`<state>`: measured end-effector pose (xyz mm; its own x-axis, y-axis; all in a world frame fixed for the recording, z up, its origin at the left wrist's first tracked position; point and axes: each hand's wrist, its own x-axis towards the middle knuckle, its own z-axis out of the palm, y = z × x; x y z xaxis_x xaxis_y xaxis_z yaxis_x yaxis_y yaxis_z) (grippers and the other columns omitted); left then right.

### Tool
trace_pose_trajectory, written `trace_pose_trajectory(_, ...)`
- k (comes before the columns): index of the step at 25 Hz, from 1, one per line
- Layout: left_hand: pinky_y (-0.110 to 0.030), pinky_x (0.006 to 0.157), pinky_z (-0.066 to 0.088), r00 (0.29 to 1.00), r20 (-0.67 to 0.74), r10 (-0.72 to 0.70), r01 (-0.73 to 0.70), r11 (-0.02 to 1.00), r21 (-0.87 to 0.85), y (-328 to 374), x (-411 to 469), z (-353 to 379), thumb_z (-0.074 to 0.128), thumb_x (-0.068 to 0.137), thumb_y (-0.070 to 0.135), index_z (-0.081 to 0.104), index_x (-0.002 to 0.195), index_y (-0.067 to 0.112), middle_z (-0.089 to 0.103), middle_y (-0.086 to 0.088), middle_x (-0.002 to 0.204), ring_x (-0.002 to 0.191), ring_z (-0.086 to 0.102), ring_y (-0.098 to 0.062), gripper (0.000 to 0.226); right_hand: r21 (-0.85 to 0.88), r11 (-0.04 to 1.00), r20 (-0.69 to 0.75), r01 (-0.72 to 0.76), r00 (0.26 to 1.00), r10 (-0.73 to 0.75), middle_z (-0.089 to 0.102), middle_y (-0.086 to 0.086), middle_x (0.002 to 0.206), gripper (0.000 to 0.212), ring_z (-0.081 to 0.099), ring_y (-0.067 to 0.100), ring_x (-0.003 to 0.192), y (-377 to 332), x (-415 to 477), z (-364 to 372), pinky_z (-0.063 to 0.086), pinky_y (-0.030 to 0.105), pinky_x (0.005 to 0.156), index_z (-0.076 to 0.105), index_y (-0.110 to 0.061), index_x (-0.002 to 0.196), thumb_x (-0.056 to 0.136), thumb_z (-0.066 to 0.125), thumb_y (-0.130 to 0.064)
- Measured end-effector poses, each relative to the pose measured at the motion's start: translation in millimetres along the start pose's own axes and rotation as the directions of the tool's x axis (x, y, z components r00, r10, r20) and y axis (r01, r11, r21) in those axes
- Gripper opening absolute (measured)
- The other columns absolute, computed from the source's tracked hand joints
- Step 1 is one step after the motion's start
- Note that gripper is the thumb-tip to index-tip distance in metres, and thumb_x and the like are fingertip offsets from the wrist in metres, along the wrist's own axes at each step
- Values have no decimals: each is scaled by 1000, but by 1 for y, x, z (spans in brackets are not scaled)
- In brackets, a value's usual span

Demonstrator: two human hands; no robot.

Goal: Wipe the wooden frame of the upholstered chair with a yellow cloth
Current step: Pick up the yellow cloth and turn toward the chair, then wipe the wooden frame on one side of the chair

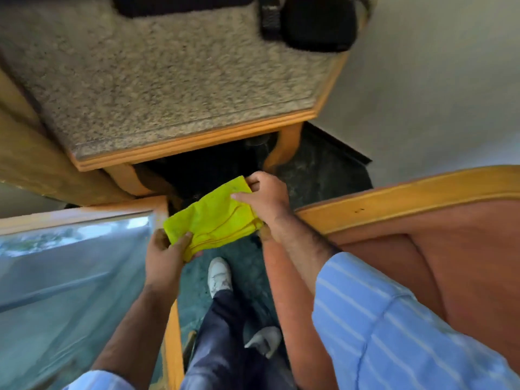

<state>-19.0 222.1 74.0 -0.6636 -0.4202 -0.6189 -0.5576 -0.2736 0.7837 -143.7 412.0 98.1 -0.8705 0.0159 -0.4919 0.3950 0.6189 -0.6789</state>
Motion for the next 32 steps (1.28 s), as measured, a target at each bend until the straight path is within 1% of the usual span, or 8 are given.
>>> trace_pose_trajectory(4, -37, 64, 62, 974, 228, 7, -37, 991, 127, 19, -55, 98, 72, 90, 1, 52, 127, 21, 68, -3, 108, 87, 70, -19, 46, -8, 1000, -136, 13, 991, -14, 79, 10, 113, 43, 73, 22, 106, 29, -16, -141, 56, 31, 90, 73, -15, 118, 77, 84, -8)
trace_pose_trajectory(7, -44, 72, 64, 895, 439, 83, -233, 925, 299, 24, -88, 165, 83, 80, 16, 50, 130, 37, 68, 3, 105, 90, 71, -18, 63, -118, 993, -320, 14, 946, -52, 80, 9, 106, 42, 72, 17, 95, 65, -38, -222, 45, 19, 74, 74, -16, 112, 73, 84, -7)
trace_pose_trajectory(14, -44, 105, 49, 810, 528, 255, -583, 441, 682, 2, -78, 243, 85, 80, 23, 56, 138, 15, 60, -11, 130, 123, 57, -34, 65, -297, 953, -303, 62, 940, -156, 72, 17, 124, 53, 66, 34, 120, 147, -38, -257, 47, 39, 103, 65, -4, 127, 79, 87, -12)
trace_pose_trajectory(15, -44, 114, 41, 716, 597, 361, -694, 277, 665, -2, -72, 244, 82, 83, 22, 50, 145, 9, 52, -15, 144, 136, 48, -36, 71, -410, 907, -319, 100, 915, -245, 67, 16, 134, 55, 58, 35, 133, 156, -35, -256, 42, 40, 112, 62, -5, 133, 85, 83, -20)
trace_pose_trajectory(18, -53, 124, 32, 98, 925, 368, -952, -236, 195, -9, -55, 259, 66, 94, 19, 41, 154, 1, 34, -16, 167, 155, 30, -36, 67, -728, 685, -418, 19, 780, -466, 54, 10, 154, 56, 35, 31, 154, 186, -24, -271, 26, 54, 128, 53, -9, 144, 105, 48, -48)
trace_pose_trajectory(20, -55, 124, 31, -63, 988, 140, -947, -320, -15, -12, -47, 286, 59, 103, 31, 37, 157, 4, 24, -10, 170, 158, 23, -32, 65, -783, 618, -448, -73, 755, -478, 54, 10, 155, 62, 32, 29, 156, 207, -16, -288, 23, 57, 129, 52, -10, 145, 109, 31, -55)
trace_pose_trajectory(28, -52, 119, 41, -86, 996, -30, -947, -307, -90, -13, -8, 216, 53, 107, 34, 39, 158, 11, 34, -3, 169, 158, 28, -23, 58, -850, 525, -439, -32, 593, -675, 72, 6, 132, 48, 60, 30, 133, 236, -1, -295, 45, 48, 113, 71, -16, 119, 108, 40, -50)
trace_pose_trajectory(32, -50, 122, 37, -53, 998, 16, -923, -383, -43, -21, -38, 300, 50, 108, 31, 35, 159, 8, 28, -7, 170, 157, 26, -29, 58, -836, 548, -473, -42, 563, -678, 73, 6, 126, 45, 62, 33, 129, 238, 3, -288, 44, 49, 114, 71, -16, 114, 104, 43, -50)
